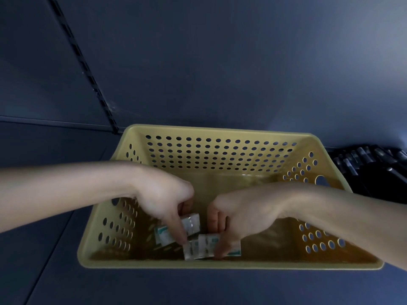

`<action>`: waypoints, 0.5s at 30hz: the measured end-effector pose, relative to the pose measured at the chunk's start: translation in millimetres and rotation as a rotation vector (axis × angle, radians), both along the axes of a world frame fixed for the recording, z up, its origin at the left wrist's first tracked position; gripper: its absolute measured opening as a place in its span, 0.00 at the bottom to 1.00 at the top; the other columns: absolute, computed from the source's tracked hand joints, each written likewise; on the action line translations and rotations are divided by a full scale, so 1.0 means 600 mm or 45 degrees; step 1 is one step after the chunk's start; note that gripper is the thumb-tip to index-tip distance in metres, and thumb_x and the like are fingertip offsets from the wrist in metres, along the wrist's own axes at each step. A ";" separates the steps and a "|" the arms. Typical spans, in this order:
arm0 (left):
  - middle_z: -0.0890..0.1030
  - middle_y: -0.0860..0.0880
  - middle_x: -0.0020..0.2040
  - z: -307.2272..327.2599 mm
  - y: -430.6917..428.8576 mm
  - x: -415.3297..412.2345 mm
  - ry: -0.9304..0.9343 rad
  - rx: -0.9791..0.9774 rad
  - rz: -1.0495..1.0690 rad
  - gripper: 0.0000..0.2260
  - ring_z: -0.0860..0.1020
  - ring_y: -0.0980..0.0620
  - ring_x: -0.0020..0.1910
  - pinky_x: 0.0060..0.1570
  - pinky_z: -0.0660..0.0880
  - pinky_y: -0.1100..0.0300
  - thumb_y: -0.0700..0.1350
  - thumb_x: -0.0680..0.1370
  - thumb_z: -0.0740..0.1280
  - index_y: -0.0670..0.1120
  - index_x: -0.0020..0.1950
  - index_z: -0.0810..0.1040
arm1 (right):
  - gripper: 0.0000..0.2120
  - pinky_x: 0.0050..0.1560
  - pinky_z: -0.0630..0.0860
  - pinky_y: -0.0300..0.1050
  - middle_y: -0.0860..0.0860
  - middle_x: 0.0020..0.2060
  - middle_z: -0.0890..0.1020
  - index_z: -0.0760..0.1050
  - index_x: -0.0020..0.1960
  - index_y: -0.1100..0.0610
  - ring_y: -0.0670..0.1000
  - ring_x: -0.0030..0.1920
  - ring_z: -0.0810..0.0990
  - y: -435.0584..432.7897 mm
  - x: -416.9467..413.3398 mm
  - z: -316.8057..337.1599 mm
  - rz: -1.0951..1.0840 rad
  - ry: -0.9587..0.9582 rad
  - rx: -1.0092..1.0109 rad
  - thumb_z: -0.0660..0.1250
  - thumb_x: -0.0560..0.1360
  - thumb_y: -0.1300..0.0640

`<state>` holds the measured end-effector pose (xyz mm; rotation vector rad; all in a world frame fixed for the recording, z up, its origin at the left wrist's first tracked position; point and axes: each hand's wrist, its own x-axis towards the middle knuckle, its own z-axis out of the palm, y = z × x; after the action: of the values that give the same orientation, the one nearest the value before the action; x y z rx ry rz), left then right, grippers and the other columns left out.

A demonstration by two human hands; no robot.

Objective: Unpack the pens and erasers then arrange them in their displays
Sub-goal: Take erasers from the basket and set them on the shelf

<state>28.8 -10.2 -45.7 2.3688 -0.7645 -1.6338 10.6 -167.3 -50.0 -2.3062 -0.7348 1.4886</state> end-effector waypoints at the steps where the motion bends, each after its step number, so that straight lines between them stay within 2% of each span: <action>1: 0.83 0.45 0.46 0.004 0.001 0.001 -0.024 -0.017 0.030 0.17 0.77 0.54 0.38 0.31 0.71 0.70 0.51 0.75 0.70 0.40 0.56 0.79 | 0.16 0.42 0.77 0.38 0.54 0.48 0.82 0.78 0.55 0.60 0.51 0.46 0.81 -0.003 0.001 0.007 -0.015 -0.013 -0.005 0.70 0.72 0.52; 2: 0.83 0.47 0.45 0.010 0.004 0.002 -0.062 -0.051 0.059 0.15 0.77 0.56 0.37 0.30 0.70 0.70 0.51 0.74 0.70 0.42 0.55 0.80 | 0.16 0.41 0.76 0.36 0.53 0.48 0.82 0.77 0.56 0.59 0.50 0.46 0.81 -0.008 0.003 0.016 -0.034 -0.031 -0.003 0.70 0.72 0.52; 5: 0.82 0.53 0.40 0.031 0.025 0.001 -0.276 -0.201 0.163 0.11 0.76 0.59 0.33 0.30 0.70 0.68 0.54 0.72 0.71 0.50 0.49 0.79 | 0.13 0.47 0.76 0.39 0.49 0.47 0.82 0.78 0.55 0.54 0.47 0.47 0.81 -0.030 0.004 0.042 -0.124 -0.136 0.018 0.70 0.72 0.52; 8: 0.84 0.51 0.43 0.044 0.042 -0.010 -0.328 -0.304 0.295 0.14 0.81 0.52 0.40 0.40 0.77 0.56 0.57 0.70 0.71 0.50 0.49 0.79 | 0.13 0.51 0.75 0.44 0.49 0.48 0.82 0.78 0.56 0.54 0.48 0.49 0.79 -0.041 -0.011 0.045 -0.098 -0.251 -0.088 0.70 0.72 0.52; 9: 0.84 0.50 0.44 0.044 0.042 -0.015 -0.327 -0.293 0.277 0.15 0.81 0.50 0.41 0.41 0.77 0.55 0.57 0.71 0.71 0.48 0.50 0.79 | 0.13 0.50 0.75 0.44 0.49 0.48 0.81 0.78 0.56 0.55 0.48 0.48 0.79 -0.041 -0.016 0.042 -0.071 -0.273 -0.132 0.69 0.73 0.53; 12: 0.82 0.48 0.42 0.038 0.031 -0.026 -0.375 -0.213 0.194 0.15 0.75 0.54 0.34 0.33 0.69 0.60 0.57 0.72 0.70 0.47 0.50 0.78 | 0.14 0.44 0.73 0.42 0.50 0.48 0.81 0.78 0.56 0.58 0.50 0.48 0.78 -0.035 -0.023 0.033 -0.055 -0.313 -0.189 0.69 0.74 0.51; 14: 0.83 0.47 0.43 0.034 0.024 -0.029 -0.377 -0.182 0.174 0.17 0.74 0.55 0.34 0.31 0.68 0.62 0.56 0.73 0.70 0.45 0.51 0.78 | 0.16 0.43 0.73 0.42 0.53 0.48 0.82 0.78 0.55 0.60 0.52 0.48 0.79 -0.031 -0.021 0.025 -0.052 -0.334 -0.222 0.68 0.74 0.50; 15: 0.83 0.47 0.43 0.032 0.021 -0.029 -0.373 -0.159 0.164 0.17 0.75 0.55 0.34 0.30 0.68 0.63 0.56 0.73 0.70 0.44 0.52 0.78 | 0.16 0.40 0.72 0.41 0.52 0.46 0.81 0.78 0.54 0.60 0.50 0.45 0.79 -0.029 -0.020 0.019 -0.057 -0.325 -0.233 0.68 0.74 0.49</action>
<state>11.3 2.2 -26.4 2.5374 -0.7195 -1.1696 -1.5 -184.7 -38.3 -2.6670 -0.6274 1.3050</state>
